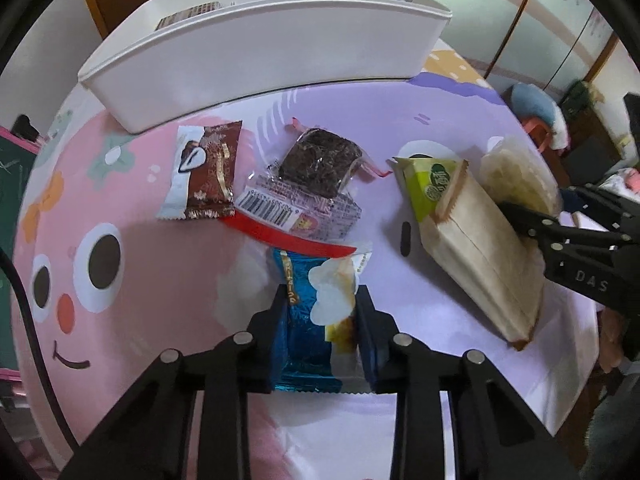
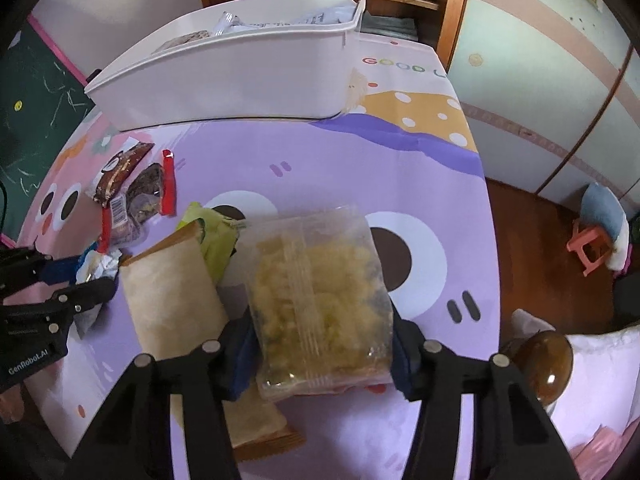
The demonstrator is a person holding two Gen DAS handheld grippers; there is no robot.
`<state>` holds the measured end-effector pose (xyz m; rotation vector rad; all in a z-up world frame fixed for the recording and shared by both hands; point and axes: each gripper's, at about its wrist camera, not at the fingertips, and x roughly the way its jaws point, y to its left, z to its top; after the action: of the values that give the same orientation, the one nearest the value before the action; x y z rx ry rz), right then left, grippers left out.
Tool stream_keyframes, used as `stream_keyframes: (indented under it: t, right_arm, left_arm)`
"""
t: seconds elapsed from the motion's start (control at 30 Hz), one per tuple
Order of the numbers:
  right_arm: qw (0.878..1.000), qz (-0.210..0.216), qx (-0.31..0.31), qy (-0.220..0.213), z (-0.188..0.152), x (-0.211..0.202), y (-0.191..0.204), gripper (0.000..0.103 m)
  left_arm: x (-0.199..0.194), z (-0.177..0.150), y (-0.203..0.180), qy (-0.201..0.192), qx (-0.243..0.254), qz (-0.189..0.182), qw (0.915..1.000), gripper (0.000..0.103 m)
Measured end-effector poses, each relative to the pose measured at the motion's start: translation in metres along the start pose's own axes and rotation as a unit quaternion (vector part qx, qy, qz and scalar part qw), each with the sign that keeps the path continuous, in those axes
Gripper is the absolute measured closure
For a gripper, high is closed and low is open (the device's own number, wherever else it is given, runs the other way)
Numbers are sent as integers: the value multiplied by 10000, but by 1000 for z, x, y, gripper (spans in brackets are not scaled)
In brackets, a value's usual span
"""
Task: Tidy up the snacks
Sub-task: 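Grasp the blue wrapped snack with the left gripper while the right grasps the puffed-snack bag, then carry both snacks over the white bin and open both grippers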
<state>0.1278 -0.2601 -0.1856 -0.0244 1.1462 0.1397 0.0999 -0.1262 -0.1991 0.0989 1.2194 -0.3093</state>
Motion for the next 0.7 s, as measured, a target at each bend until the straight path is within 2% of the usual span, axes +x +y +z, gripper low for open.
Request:
stream_keyframes:
  t: [0.2,0.37,0.53,0.7]
  right_arm:
    - [9994,110,296,-145,-5,-12,0,51]
    - [9973,302,519,-419,-3,-41,8,51]
    - [9960,435,371,-691,4,-68,28,51]
    - [9941,496,157,-952,16,-93,54,51]
  left_arm:
    - [-16,-1,23,-118,-230,-296,9992,75]
    - [-41,-3,36,-379,-362,-441,9977,75]
    - [-73,-1,50,-701,-419,-507,9954,75]
    - [-103,7,62,-989,-369,-414,9935,75]
